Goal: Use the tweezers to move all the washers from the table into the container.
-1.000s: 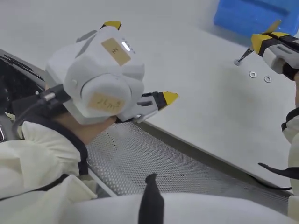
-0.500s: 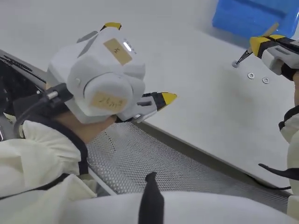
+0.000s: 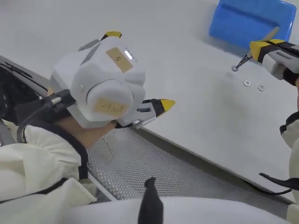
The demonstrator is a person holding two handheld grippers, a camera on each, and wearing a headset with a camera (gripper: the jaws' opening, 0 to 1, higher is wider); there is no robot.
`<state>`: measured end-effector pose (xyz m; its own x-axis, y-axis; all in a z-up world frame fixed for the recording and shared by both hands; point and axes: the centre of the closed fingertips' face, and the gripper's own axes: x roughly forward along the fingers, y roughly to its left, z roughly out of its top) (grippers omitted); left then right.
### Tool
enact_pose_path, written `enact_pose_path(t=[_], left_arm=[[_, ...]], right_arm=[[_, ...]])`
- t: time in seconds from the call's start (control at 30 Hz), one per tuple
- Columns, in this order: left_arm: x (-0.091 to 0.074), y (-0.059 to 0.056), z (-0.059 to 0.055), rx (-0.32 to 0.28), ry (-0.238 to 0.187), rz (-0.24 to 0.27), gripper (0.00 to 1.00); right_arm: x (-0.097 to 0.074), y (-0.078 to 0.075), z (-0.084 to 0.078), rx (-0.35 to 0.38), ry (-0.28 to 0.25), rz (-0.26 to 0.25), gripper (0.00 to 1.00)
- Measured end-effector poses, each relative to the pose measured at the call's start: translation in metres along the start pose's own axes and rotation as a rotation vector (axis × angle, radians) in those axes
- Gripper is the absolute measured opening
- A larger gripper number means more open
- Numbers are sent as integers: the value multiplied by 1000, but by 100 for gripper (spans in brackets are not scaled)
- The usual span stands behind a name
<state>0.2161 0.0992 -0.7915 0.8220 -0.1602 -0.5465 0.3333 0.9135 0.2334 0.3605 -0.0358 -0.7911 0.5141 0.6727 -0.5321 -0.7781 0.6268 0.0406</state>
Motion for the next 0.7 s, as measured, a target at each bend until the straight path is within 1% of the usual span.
enact_pose_path(t=[0.4,0.6,0.7], left_arm=[[1,0,-1,1,1,-2,97],[1,-1,-1,1,-2,-7,96],[1,-2,-3,5,10,-11,96]], right_arm=[[-4,-4,21,-31,-26,-6,0],[-1,-6,31,-47,-42,-9,0],[0,-9,37,-45,-58,-18,0]])
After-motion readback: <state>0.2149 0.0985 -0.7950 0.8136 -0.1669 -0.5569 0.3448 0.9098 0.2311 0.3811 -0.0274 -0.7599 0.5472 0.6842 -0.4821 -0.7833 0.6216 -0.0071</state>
